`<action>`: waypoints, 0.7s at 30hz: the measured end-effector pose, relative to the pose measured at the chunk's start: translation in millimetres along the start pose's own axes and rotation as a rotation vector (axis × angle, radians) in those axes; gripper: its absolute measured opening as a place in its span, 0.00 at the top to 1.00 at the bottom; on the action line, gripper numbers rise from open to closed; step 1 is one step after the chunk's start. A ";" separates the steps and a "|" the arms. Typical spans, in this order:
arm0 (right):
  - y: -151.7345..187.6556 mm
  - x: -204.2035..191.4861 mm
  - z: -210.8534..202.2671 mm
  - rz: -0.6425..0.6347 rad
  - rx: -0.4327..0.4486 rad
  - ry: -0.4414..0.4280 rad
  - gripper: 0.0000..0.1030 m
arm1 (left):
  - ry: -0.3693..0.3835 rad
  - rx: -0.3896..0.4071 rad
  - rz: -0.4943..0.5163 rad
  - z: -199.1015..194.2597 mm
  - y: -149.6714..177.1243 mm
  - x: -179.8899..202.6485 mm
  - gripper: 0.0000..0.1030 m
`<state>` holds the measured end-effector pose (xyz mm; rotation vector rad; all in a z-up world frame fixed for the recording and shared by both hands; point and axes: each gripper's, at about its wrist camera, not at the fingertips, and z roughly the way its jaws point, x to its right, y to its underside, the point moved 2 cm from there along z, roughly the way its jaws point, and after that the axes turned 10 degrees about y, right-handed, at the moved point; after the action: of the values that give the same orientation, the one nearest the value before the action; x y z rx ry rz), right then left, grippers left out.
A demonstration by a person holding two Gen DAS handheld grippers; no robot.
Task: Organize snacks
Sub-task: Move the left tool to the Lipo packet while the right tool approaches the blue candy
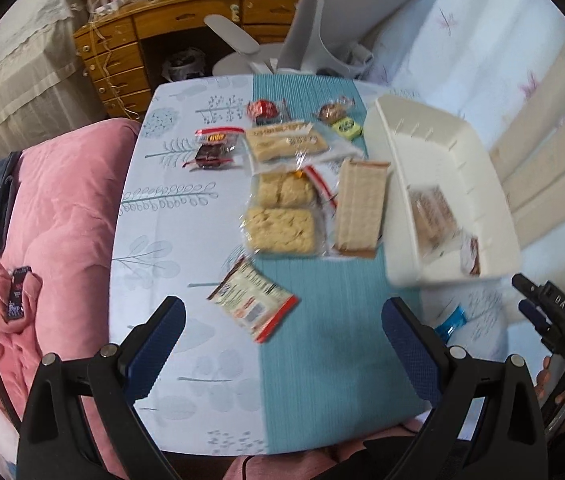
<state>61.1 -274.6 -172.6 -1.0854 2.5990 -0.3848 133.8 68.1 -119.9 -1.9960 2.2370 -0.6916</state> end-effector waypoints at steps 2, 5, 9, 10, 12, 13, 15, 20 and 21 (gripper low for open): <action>15.5 -1.9 0.4 0.028 -0.006 0.015 0.42 | 0.003 -0.023 0.030 3.4 2.7 -7.5 0.05; 36.7 -4.6 1.8 0.060 -0.012 0.037 0.42 | 0.012 -0.064 0.076 11.7 6.2 -20.1 0.05; 59.1 -6.5 5.9 0.110 -0.011 0.086 0.42 | 0.018 -0.118 0.122 26.4 11.7 -35.1 0.05; 62.6 -7.7 7.7 0.113 -0.013 0.093 0.42 | 0.018 -0.133 0.130 31.3 13.1 -39.0 0.05; 71.8 -8.8 10.2 0.111 -0.024 0.108 0.42 | 0.020 -0.161 0.137 40.3 15.4 -44.7 0.05; 76.2 -8.9 11.7 0.108 -0.026 0.111 0.42 | 0.023 -0.173 0.139 45.0 17.3 -47.5 0.05; 84.1 -8.7 14.0 0.099 -0.027 0.123 0.42 | 0.024 -0.208 0.139 57.7 21.2 -52.8 0.05; 97.7 -6.5 25.6 0.071 -0.028 0.157 0.42 | 0.046 -0.297 0.104 89.6 28.2 -62.0 0.05; 98.9 -6.6 29.3 0.065 -0.028 0.161 0.42 | 0.042 -0.306 0.102 94.4 28.9 -63.2 0.05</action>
<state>12.8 -206.5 -233.4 -1.0144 2.7811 -0.4384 148.8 103.4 -230.7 -1.9847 2.5830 -0.4044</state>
